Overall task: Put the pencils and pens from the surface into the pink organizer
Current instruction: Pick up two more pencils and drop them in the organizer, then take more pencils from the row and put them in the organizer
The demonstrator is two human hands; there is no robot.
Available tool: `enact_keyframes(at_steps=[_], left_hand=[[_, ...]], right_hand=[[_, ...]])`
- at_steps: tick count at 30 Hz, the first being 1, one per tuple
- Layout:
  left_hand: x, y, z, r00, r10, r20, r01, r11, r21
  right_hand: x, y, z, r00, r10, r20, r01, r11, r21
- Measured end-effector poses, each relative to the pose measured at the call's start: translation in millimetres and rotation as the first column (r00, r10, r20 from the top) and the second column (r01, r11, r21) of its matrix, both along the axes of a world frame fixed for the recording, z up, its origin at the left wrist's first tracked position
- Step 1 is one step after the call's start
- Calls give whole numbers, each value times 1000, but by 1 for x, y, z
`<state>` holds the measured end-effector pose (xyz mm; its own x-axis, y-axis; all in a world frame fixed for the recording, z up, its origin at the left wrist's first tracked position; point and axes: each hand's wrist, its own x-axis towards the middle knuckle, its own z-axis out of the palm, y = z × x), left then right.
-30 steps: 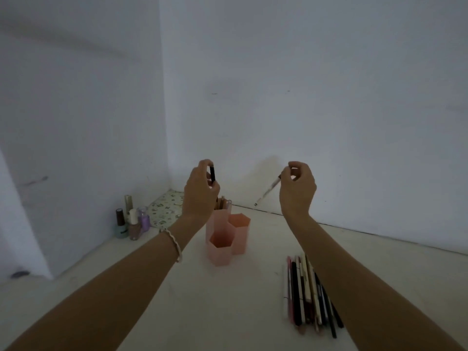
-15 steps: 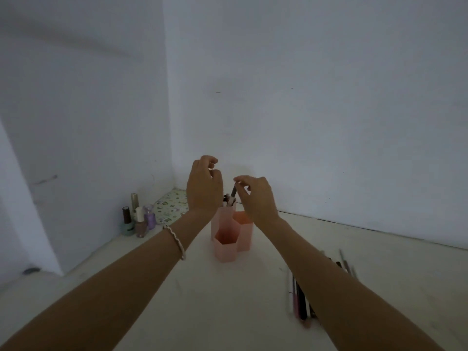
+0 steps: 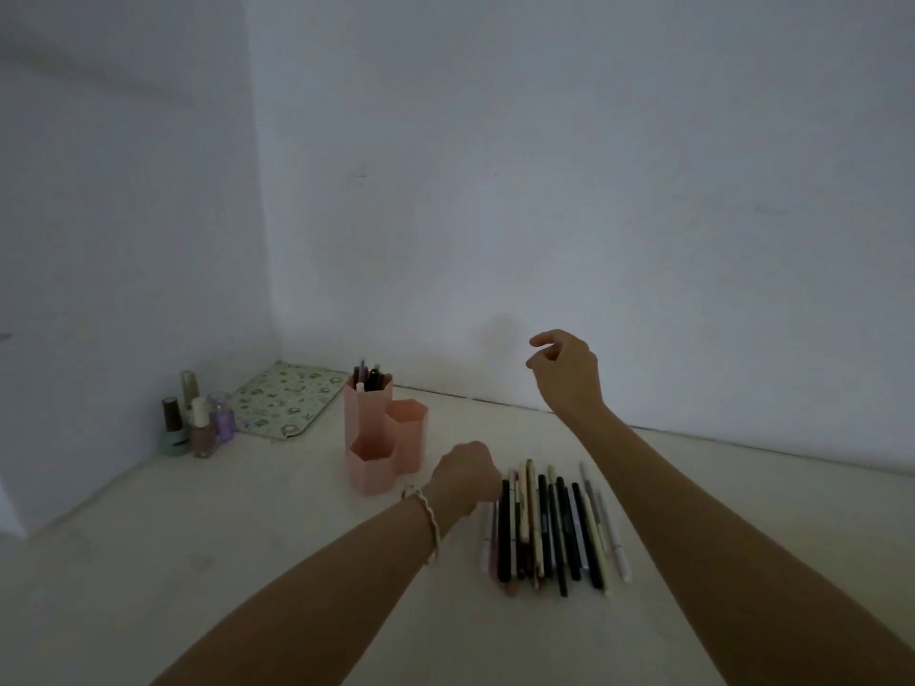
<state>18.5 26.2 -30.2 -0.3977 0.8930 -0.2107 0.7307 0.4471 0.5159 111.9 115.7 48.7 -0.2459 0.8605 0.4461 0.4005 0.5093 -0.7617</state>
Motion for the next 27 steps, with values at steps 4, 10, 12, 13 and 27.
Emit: enact_keyframes(at_steps=[4, 10, 12, 13, 27], left_hand=[[4, 5, -15, 999, 29, -33, -28, 999, 31], [-1, 6, -12, 996, 23, -81, -17, 997, 77], [-14, 8, 8, 993, 39, -114, -22, 989, 149], [-21, 9, 22, 991, 60, -119, -34, 977, 210], [-74, -12, 58, 993, 118, 20, -98, 695, 712]], right_hand=[[14, 5, -7, 1000, 1, 14, -1, 1000, -29], [11, 6, -21, 996, 20, 82, -15, 998, -59], [5, 6, -29, 979, 50, 198, -37, 997, -70], [1, 6, -33, 954, 72, 291, -51, 996, -80], [-44, -8, -99, 433, -60, 900, -9, 997, 70]])
